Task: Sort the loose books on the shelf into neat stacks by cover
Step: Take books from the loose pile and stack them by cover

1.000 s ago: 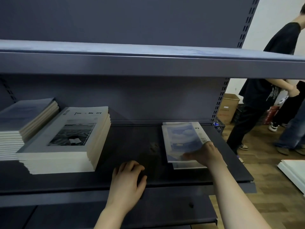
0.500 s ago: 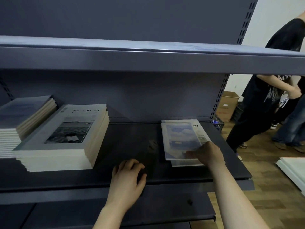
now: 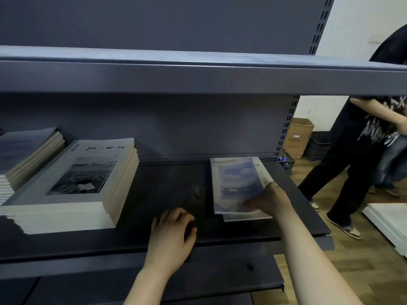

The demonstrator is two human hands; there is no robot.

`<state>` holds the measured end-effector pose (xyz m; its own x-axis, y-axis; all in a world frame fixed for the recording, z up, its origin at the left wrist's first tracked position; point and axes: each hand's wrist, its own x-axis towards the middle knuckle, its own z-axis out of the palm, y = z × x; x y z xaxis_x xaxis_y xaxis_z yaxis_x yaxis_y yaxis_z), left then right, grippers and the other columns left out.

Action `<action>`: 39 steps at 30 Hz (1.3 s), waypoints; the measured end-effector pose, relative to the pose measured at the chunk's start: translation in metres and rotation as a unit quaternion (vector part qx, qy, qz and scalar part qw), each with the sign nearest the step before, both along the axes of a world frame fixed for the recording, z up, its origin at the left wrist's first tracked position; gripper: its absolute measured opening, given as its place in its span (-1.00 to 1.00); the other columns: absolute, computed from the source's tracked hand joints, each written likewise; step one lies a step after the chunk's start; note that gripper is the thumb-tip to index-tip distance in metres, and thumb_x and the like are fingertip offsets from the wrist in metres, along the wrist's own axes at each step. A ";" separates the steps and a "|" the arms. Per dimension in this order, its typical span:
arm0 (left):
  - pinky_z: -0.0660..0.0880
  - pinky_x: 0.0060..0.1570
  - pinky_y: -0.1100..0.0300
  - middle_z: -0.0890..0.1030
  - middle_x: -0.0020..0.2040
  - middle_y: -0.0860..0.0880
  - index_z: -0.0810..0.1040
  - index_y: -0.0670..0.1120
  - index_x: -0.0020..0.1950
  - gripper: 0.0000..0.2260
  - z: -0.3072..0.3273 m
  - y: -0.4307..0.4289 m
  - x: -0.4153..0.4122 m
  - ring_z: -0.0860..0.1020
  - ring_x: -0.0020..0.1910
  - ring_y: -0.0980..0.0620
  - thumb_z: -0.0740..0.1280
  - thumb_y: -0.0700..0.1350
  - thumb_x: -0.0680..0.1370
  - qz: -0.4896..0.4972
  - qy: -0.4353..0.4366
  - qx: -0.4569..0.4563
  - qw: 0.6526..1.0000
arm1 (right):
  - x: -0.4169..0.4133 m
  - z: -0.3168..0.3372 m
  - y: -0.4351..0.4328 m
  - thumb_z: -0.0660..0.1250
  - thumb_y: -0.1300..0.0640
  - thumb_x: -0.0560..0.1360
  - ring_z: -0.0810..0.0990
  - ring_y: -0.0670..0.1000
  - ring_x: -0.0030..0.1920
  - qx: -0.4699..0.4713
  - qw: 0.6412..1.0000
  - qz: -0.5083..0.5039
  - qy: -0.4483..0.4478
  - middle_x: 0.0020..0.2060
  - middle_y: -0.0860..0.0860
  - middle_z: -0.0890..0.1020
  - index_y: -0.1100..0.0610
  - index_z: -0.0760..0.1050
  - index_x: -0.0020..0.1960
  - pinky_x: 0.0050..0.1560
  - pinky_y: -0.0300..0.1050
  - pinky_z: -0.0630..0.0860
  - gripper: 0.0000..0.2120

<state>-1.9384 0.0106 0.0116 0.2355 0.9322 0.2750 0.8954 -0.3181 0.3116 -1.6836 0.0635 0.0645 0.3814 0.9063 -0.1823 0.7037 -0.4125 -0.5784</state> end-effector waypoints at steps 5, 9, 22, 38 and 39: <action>0.20 0.23 0.16 0.36 0.25 0.17 0.43 0.14 0.28 -0.70 0.002 -0.003 -0.001 0.32 0.25 0.12 0.13 0.13 0.58 0.002 0.003 -0.005 1.000 | 0.004 0.002 0.001 0.63 -0.12 0.14 0.47 0.10 0.27 -0.016 1.000 0.014 0.000 0.26 0.12 0.50 0.29 0.38 0.38 0.08 -0.16 0.42 -0.05; 0.23 0.23 0.11 0.40 0.25 0.15 0.47 0.12 0.26 -0.71 0.000 -0.001 -0.003 0.35 0.24 0.09 0.17 0.12 0.57 0.009 0.000 -0.009 1.000 | 0.005 0.002 0.003 0.62 -0.06 0.20 0.51 0.10 0.21 -0.023 0.999 0.022 0.016 0.20 0.11 0.56 0.26 0.44 0.32 0.01 -0.17 0.43 -0.19; 0.35 0.13 0.05 0.48 0.14 0.13 0.56 0.09 0.14 -0.77 -0.007 0.000 -0.016 0.45 0.14 0.04 0.27 0.09 0.52 0.025 -0.011 0.027 0.999 | 0.011 -0.014 -0.007 0.26 0.04 0.59 0.60 0.14 -0.12 0.034 0.959 -0.017 0.281 0.01 0.14 0.53 0.14 0.39 0.17 -0.35 -0.08 0.57 -0.77; 0.43 -0.22 0.19 0.55 -0.09 0.18 0.61 0.15 -0.10 -0.78 -0.013 -0.016 -0.118 0.55 -0.13 0.10 0.23 0.14 0.39 0.037 -0.019 0.067 0.997 | -0.120 0.021 -0.002 0.19 -0.01 0.62 0.56 0.08 -0.11 0.191 0.896 0.059 0.397 -0.07 0.08 0.57 -0.01 0.46 0.00 -0.42 -0.21 0.47 -0.89; 0.44 -0.22 0.18 0.56 -0.09 0.17 0.61 0.15 -0.10 -0.79 -0.014 -0.017 -0.131 0.56 -0.12 0.09 0.23 0.14 0.38 0.038 -0.019 0.074 0.996 | -0.136 0.026 0.000 0.20 0.00 0.62 0.56 0.06 -0.12 0.195 0.892 0.068 0.403 -0.08 0.07 0.57 -0.01 0.46 0.01 -0.41 -0.21 0.47 -0.89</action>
<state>-2.0696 -0.0064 -0.0024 0.1524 0.8958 0.4174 0.9072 -0.2944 0.3005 -1.8196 0.0634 0.0903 0.1513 0.9884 -0.0090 0.0238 -0.0128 -0.9996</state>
